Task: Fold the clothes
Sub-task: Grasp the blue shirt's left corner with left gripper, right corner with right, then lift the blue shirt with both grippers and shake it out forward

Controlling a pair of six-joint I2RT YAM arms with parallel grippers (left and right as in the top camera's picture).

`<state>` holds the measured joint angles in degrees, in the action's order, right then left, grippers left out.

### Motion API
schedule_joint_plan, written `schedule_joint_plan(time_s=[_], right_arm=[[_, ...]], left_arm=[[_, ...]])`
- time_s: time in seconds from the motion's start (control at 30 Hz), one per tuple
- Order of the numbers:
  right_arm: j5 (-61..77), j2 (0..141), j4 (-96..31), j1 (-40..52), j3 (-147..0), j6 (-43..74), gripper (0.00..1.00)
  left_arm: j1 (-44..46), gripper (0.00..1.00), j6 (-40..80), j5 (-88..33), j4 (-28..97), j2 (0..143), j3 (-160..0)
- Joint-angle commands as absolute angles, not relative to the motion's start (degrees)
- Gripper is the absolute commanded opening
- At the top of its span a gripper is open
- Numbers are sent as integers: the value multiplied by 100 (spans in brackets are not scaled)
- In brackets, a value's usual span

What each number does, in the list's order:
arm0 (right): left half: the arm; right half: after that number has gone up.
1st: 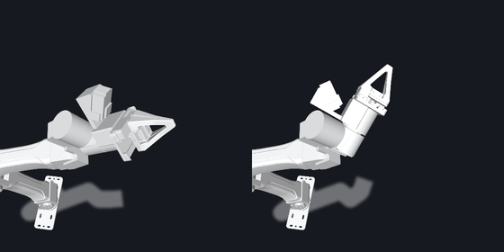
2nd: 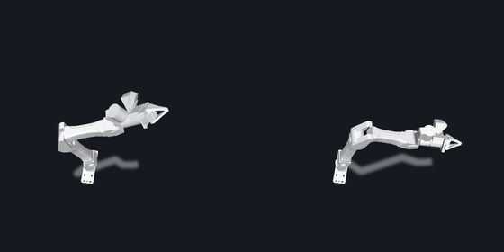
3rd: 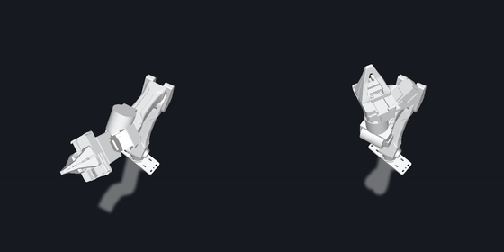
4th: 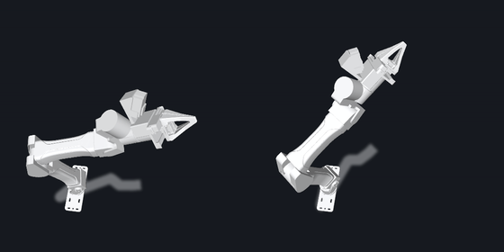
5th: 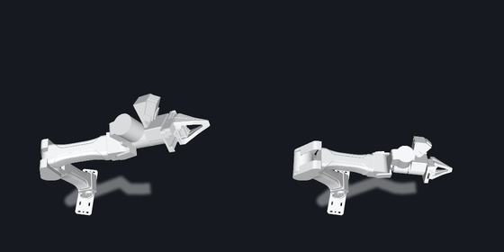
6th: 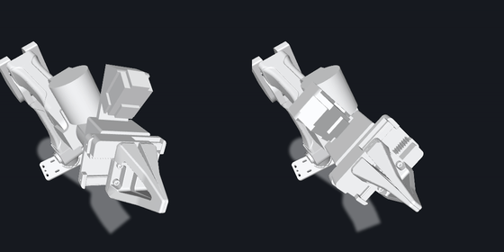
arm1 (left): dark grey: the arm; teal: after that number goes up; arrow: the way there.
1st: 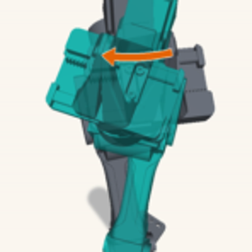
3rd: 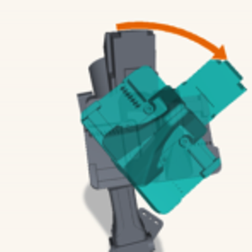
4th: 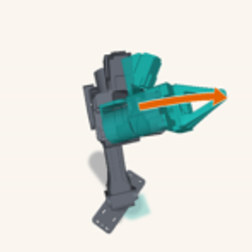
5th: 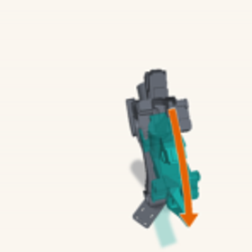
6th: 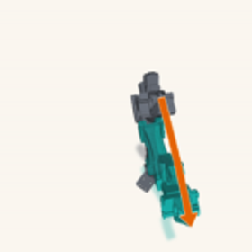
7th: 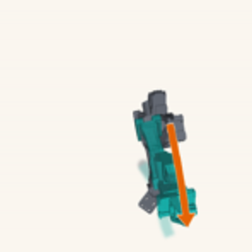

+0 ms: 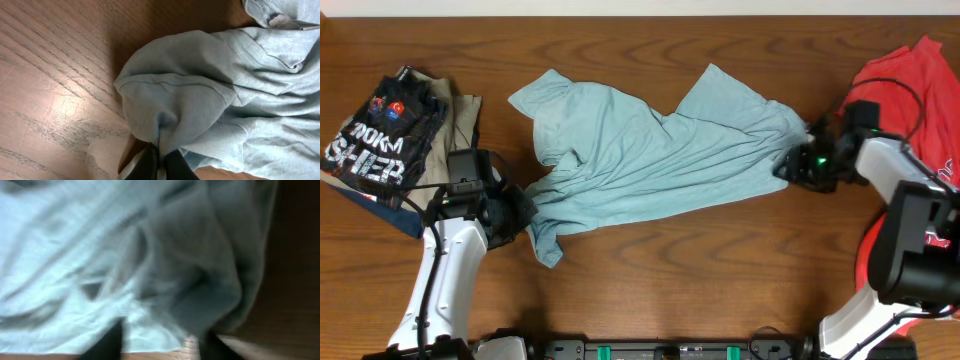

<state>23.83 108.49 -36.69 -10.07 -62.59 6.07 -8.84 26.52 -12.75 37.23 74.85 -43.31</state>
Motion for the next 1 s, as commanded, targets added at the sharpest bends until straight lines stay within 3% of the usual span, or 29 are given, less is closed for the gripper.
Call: schedule_joint_plan(time_s=[0.0, 0.23, 0.53, 0.97], right_arm=[[1747, 11026, -3756, -856, -6101, 886, 1], [1669, 11013, -4010, -972, -6143, 939, 1], [1671, 10289, -5524, -1197, -7035, 523, 1], [1669, 8475, -7319, -1385, -9660, 309, 1]], left_arm=[[-904, 6, 2574, -1262, 3745, 7522, -4307], [-904, 6, 2569, -1295, 3750, 7522, -4307], [-897, 6, 2215, -2211, 4088, 7286, -4652], [-867, 6, 1761, -2206, 5629, 6412, -7802]])
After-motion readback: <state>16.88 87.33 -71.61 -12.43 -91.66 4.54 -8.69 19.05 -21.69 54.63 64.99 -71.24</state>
